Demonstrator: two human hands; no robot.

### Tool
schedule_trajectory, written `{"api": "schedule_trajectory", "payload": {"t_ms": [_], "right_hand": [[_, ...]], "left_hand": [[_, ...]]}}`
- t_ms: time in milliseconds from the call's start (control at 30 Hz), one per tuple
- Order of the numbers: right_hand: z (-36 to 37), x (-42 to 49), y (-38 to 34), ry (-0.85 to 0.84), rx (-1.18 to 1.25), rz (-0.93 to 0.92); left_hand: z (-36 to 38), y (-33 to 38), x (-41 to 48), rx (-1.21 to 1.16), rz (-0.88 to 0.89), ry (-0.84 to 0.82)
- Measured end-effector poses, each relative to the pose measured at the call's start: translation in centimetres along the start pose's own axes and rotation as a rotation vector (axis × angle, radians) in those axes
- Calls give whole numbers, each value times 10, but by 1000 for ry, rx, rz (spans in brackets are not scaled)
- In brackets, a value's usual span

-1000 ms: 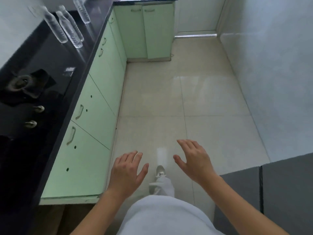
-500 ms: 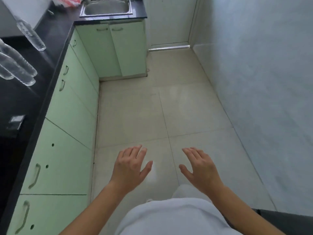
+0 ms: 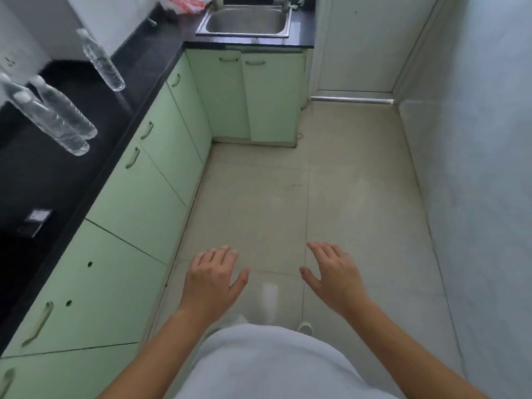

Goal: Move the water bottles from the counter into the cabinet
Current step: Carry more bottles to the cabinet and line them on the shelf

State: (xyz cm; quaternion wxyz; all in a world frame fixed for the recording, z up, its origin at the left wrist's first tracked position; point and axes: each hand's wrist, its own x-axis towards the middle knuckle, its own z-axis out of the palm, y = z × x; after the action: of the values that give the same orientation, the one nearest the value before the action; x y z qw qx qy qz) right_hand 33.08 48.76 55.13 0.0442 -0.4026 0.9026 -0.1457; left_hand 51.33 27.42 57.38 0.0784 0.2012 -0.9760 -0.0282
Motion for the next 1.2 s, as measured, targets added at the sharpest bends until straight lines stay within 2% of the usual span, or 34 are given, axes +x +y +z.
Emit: {"api": "schedule_trajectory", "payload": {"t_ms": [167,333,467,700,867,1067,1200], "right_hand": [[-9,108,-24,54,52,-146],[6,195,-41,-5,73,-210],[6,248,-39,12,57,-171],[-5,334,-20,28,31,-61],[-1,424,-12,-18,32,-117],[8,557,-33,-94,61,-305],[15,636,-71,-183,53,-519]], "left_hand": [[-3,-33,24,32,-177,3],[15,-72,84,30,-272,-11],[24,-102,163,-25,-241,-8],[21,-151,299,-33,-69,72],[28,-185,376,-18,-95,121],[45,-223,423,21,-321,75],[42,-241,427,42,-549,98]]}}
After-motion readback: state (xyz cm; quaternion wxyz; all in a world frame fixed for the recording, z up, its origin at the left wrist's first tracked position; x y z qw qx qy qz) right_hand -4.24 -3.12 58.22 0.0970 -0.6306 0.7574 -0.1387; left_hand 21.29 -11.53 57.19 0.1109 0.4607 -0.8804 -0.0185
